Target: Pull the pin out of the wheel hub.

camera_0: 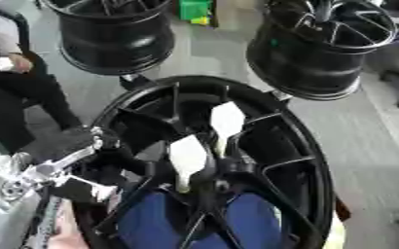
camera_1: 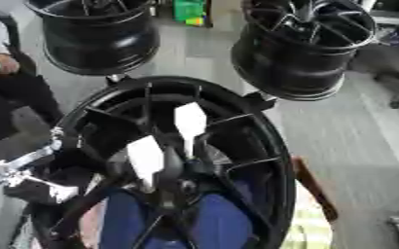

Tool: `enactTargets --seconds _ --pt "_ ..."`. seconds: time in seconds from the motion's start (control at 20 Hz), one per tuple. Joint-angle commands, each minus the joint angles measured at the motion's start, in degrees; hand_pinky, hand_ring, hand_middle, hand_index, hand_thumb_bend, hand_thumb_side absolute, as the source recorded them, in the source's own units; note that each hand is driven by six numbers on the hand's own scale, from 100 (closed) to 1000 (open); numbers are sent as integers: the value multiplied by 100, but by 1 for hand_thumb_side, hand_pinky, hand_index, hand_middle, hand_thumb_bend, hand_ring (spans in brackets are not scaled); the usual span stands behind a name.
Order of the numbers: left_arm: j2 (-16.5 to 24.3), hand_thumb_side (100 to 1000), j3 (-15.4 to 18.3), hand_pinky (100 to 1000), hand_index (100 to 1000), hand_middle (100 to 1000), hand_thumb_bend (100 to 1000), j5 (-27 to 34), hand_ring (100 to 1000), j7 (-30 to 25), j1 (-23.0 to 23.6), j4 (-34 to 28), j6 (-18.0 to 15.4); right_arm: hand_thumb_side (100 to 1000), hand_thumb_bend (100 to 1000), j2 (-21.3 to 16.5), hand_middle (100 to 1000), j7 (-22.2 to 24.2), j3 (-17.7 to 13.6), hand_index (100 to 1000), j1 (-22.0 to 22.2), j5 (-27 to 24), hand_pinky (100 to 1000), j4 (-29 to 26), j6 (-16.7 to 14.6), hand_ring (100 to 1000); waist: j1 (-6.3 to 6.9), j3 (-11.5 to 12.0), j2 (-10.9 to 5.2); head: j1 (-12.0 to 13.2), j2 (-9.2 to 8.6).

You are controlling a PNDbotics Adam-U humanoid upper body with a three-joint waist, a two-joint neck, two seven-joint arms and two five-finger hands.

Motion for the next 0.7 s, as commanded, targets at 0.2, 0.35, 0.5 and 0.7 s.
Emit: enactTargets --seconds 0.2,0.35,0.5,0.7 --pt "128 208 17 727 735 593 264 -57 701 -5 -24 20 10 614 100 -222 744 19 -48 818 -82 24 831 3 -8 771 8 8 -74 -20 -70" --pt "126 211 16 727 735 594 264 -56 701 -6 -24 21 12 613 100 -226 744 19 -49 818 -86 23 831 13 -8 770 8 7 -75 -27 -80" --pt "122 211 13 727 735 593 264 -57 701 -10 -35 21 10 612 100 -227 744 28 -47 818 -82 24 831 19 -8 770 7 5 -77 -29 -87" --pt "121 212 12 727 736 592 265 -56 700 -15 -36 23 11 585 100 -246 745 58 -23 819 -106 73 833 37 13 772 4 15 -76 -34 -92"
